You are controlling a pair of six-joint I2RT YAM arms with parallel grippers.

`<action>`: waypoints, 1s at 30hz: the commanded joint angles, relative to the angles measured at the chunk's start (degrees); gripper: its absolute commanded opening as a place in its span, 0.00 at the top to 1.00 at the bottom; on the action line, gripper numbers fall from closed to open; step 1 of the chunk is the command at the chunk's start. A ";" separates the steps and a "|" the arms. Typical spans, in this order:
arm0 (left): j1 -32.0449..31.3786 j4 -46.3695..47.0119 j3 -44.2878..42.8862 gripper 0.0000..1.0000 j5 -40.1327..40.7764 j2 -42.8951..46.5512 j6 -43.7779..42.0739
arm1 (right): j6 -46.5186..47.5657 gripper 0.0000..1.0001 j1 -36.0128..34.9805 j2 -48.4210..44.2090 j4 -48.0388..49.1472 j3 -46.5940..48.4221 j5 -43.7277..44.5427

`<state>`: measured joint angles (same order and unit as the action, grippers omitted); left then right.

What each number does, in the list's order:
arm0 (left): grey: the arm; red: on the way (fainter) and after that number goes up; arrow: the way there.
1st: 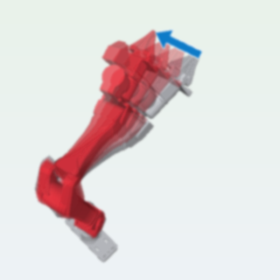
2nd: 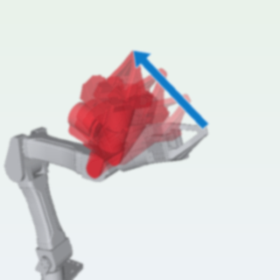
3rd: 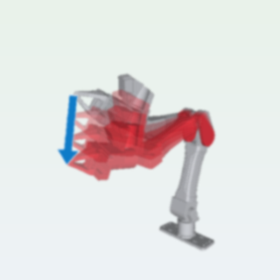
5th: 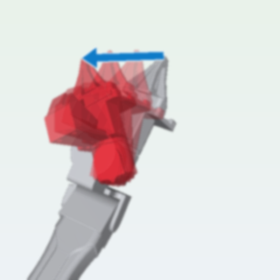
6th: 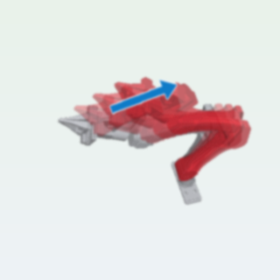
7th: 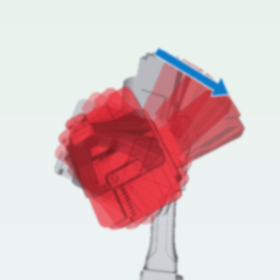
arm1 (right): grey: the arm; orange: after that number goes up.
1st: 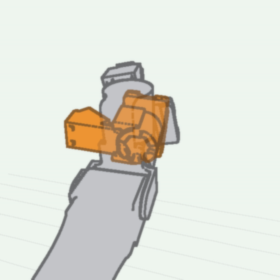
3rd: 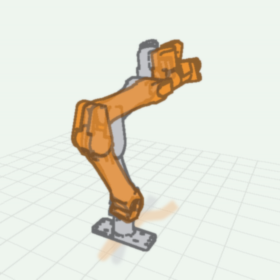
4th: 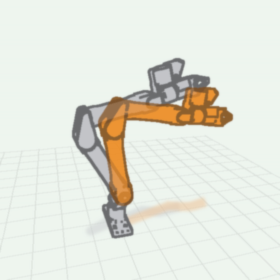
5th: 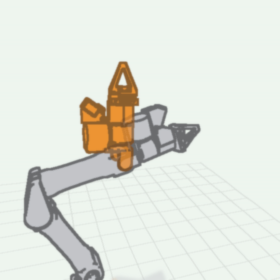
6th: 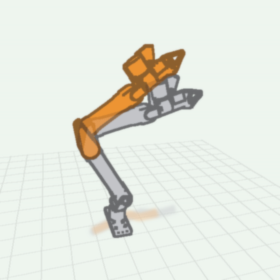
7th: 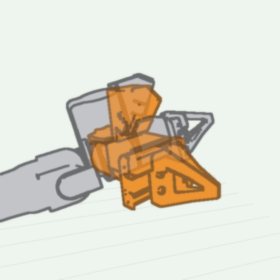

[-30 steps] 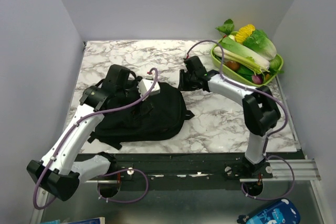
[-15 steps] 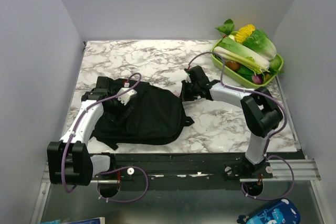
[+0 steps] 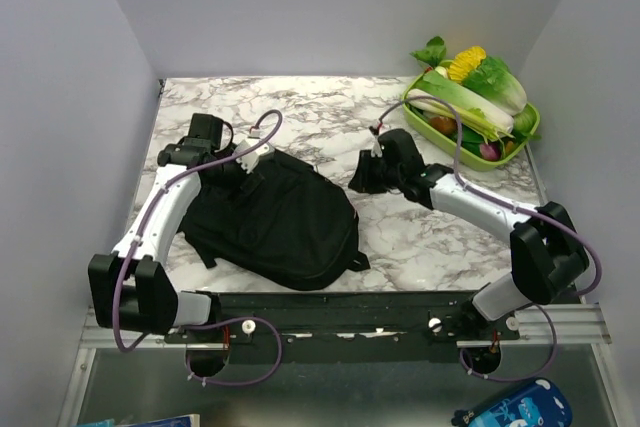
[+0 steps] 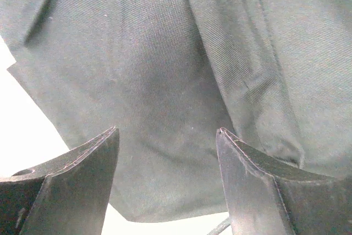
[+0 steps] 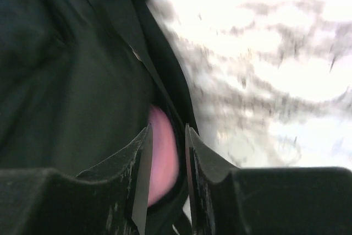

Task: Pack the student bag
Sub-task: Adjust the student bag at the center of the board.

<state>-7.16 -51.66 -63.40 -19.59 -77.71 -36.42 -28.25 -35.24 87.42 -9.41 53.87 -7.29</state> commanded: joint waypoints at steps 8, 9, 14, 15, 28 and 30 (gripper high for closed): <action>-0.40 -13.64 -12.36 0.56 -7.20 4.78 -3.92 | 4.02 0.73 1.76 8.12 -4.91 13.99 10.33; -0.84 -13.64 -12.80 0.60 -7.91 4.07 -3.74 | 3.04 0.75 1.76 7.86 -5.96 12.16 10.89; -9.52 -14.96 -14.82 0.65 -12.82 0.47 -2.25 | -2.76 0.99 1.84 3.21 -6.67 3.54 9.41; -14.07 -15.22 -15.52 0.56 -13.79 0.02 -0.94 | -3.12 0.99 1.76 2.07 -6.15 2.31 8.79; -40.82 2.86 -11.94 0.01 -2.14 -4.82 18.92 | -11.21 0.86 1.85 -2.43 8.78 -10.71 -4.22; -42.76 5.77 -10.88 0.01 0.16 -5.87 22.09 | -12.18 0.87 1.93 -0.51 11.06 -10.45 -5.19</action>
<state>-46.83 -54.63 -77.34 -28.16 -82.35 -23.38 -36.32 -33.65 84.16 -5.91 44.34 -7.97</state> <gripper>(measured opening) 0.985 0.136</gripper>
